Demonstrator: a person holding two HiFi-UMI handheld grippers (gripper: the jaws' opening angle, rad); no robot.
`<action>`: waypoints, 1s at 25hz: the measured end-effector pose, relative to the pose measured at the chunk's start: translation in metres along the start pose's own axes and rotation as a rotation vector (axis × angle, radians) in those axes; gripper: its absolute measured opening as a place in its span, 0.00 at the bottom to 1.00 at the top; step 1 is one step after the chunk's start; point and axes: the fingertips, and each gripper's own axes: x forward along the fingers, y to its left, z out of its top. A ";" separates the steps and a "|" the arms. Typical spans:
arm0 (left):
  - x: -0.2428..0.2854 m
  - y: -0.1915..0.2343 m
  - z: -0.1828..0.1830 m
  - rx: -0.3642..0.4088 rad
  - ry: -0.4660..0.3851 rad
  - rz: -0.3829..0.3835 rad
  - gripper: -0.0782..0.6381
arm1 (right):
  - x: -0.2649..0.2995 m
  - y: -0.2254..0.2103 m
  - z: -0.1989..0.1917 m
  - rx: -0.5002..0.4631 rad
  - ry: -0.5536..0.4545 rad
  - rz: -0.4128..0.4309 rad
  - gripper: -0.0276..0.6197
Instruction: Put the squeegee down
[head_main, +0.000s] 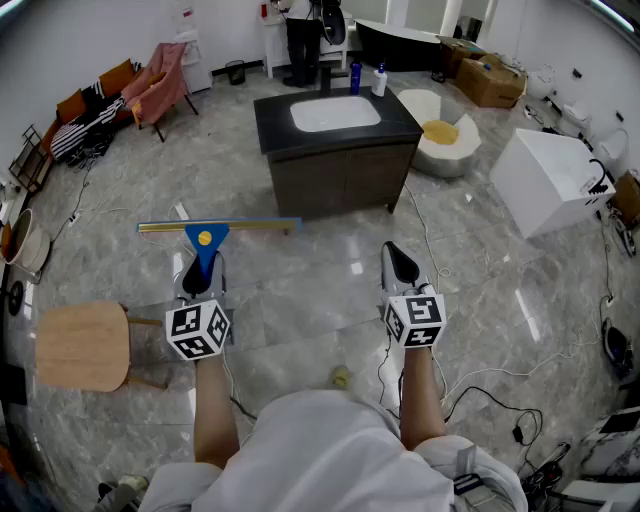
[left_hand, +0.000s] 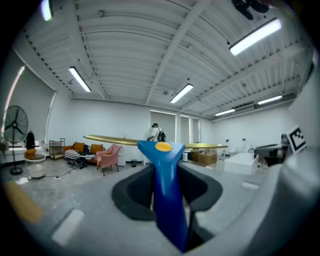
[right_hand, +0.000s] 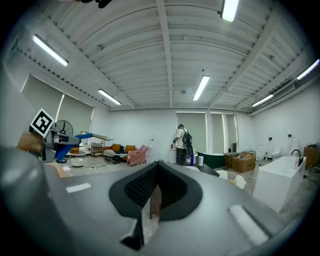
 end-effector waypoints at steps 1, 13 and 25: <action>0.002 -0.001 0.001 0.000 -0.002 -0.001 0.29 | 0.003 -0.001 0.001 -0.001 -0.002 0.001 0.05; 0.011 0.000 -0.001 0.004 0.004 0.002 0.29 | 0.014 -0.003 0.000 -0.009 -0.018 0.014 0.05; 0.045 -0.031 -0.012 0.006 0.034 0.015 0.29 | 0.027 -0.052 -0.017 0.012 -0.007 0.003 0.05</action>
